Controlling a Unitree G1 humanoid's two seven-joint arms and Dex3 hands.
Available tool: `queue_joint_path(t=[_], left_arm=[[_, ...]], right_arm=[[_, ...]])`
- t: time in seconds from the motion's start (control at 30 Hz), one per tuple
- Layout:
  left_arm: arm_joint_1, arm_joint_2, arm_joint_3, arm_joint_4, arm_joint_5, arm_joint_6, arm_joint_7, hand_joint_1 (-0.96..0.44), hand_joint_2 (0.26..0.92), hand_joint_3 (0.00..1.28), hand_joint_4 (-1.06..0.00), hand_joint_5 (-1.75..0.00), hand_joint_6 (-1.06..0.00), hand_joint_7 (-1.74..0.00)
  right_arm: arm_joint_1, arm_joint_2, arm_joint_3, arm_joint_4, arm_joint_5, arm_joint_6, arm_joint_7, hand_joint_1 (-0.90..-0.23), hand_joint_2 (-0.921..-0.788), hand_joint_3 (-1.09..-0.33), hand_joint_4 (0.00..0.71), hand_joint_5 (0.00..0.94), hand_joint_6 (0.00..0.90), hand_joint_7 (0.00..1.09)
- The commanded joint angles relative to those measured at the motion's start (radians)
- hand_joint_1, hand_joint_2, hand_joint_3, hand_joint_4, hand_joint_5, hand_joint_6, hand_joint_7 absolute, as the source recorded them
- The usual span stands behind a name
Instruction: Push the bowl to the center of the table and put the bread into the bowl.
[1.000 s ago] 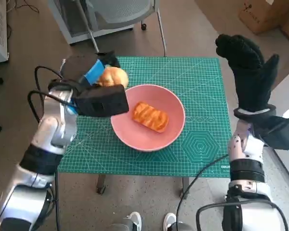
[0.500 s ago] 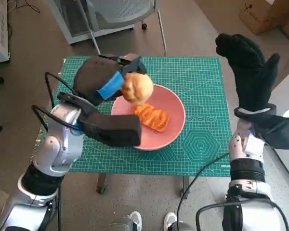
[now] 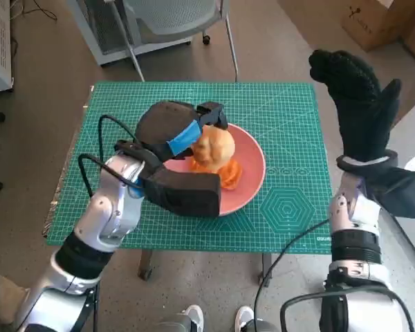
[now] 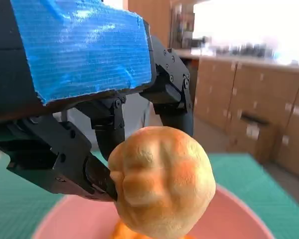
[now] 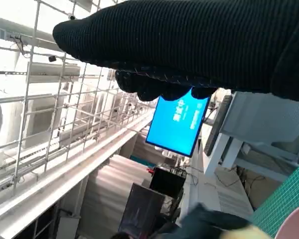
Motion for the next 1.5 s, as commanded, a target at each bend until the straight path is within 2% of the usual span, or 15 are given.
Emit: queue_joint_path(t=[0.03, 0.07, 0.13, 0.17, 0.27, 0.57, 0.83, 1.03, 1.1, 1.2, 1.33, 1.5], left_arm=[[-0.027, -0.020, 0.030, 0.022, -0.083, 0.051, -0.128, 0.05, 0.852, 0.11, -0.41, -0.47, -0.34, -0.51], [-0.028, -0.021, 0.033, 0.023, -0.097, 0.062, -0.152, 0.05, 0.836, 0.09, -0.31, -0.30, -0.29, -0.35], [-0.033, -0.017, 0.037, 0.023, -0.123, 0.079, -0.201, 0.03, 0.814, 0.06, -0.17, -0.12, -0.23, -0.16], [-0.034, -0.015, 0.038, 0.024, -0.132, 0.080, -0.216, 0.01, 0.803, 0.05, -0.11, -0.08, -0.21, -0.11], [-0.030, -0.006, 0.037, 0.021, -0.140, 0.060, -0.221, -0.06, 0.782, 0.03, -0.04, -0.02, -0.18, -0.05], [-0.013, 0.012, 0.047, 0.011, -0.150, 0.002, -0.200, -0.35, 0.773, 0.02, 0.00, 0.00, -0.15, -0.01], [0.001, 0.036, 0.107, -0.014, -0.219, -0.045, -0.213, -0.45, 0.812, 0.03, 0.00, 0.00, -0.14, 0.00], [0.007, 0.056, 0.222, -0.007, -0.357, -0.145, -0.200, -0.48, 0.835, 0.03, 0.00, 0.00, -0.14, -0.01], [0.021, 0.045, 0.283, 0.003, -0.424, -0.205, -0.163, -0.48, 0.846, 0.03, 0.00, 0.00, -0.15, -0.01], [0.042, 0.010, 0.358, 0.047, -0.488, -0.337, -0.055, -0.50, 0.868, 0.04, 0.00, 0.00, -0.16, -0.02], [0.054, -0.036, 0.429, 0.105, -0.533, -0.499, 0.090, -0.58, 0.910, 0.14, -0.04, -0.02, -0.20, -0.04], [0.078, -0.085, 0.471, 0.092, -0.595, -0.553, 0.162, -0.60, 0.919, 0.29, -0.10, -0.04, -0.23, -0.07]], right_arm=[[0.034, -0.007, 0.005, -0.012, -0.013, 0.009, -0.010, -0.617, -0.921, -0.597, 0.307, 0.000, 0.405, 0.00], [0.035, -0.008, 0.006, -0.014, -0.014, 0.009, -0.011, -0.618, -0.921, -0.597, 0.307, 0.000, 0.405, 0.00], [0.036, -0.009, 0.006, -0.018, -0.015, 0.008, -0.013, -0.620, -0.921, -0.598, 0.306, 0.000, 0.406, 0.00], [0.037, -0.009, 0.006, -0.019, -0.016, 0.008, -0.015, -0.621, -0.921, -0.598, 0.306, 0.000, 0.406, 0.00], [0.037, -0.009, 0.007, -0.020, -0.021, 0.004, -0.021, -0.623, -0.921, -0.598, 0.306, 0.000, 0.406, 0.00], [0.035, -0.007, 0.011, -0.023, -0.035, 0.000, -0.041, -0.615, -0.921, -0.599, 0.305, 0.000, 0.406, 0.00], [0.041, -0.001, 0.018, -0.038, -0.045, 0.002, -0.055, -0.615, -0.921, -0.598, 0.304, 0.001, 0.406, 0.00], [0.039, 0.000, 0.025, -0.043, -0.046, 0.008, -0.059, -0.614, -0.921, -0.596, 0.301, 0.000, 0.407, 0.00], [0.034, 0.000, 0.027, -0.039, -0.048, 0.010, -0.062, -0.612, -0.921, -0.596, 0.300, 0.000, 0.407, 0.00], [0.026, 0.000, 0.030, -0.038, -0.050, 0.015, -0.066, -0.611, -0.921, -0.594, 0.301, 0.001, 0.408, 0.00], [0.018, 0.004, 0.038, -0.049, -0.053, 0.025, -0.075, -0.611, -0.921, -0.590, 0.307, 0.004, 0.410, 0.00], [0.009, 0.009, 0.050, -0.063, -0.052, 0.042, -0.083, -0.611, -0.921, -0.583, 0.309, 0.004, 0.412, 0.00]])
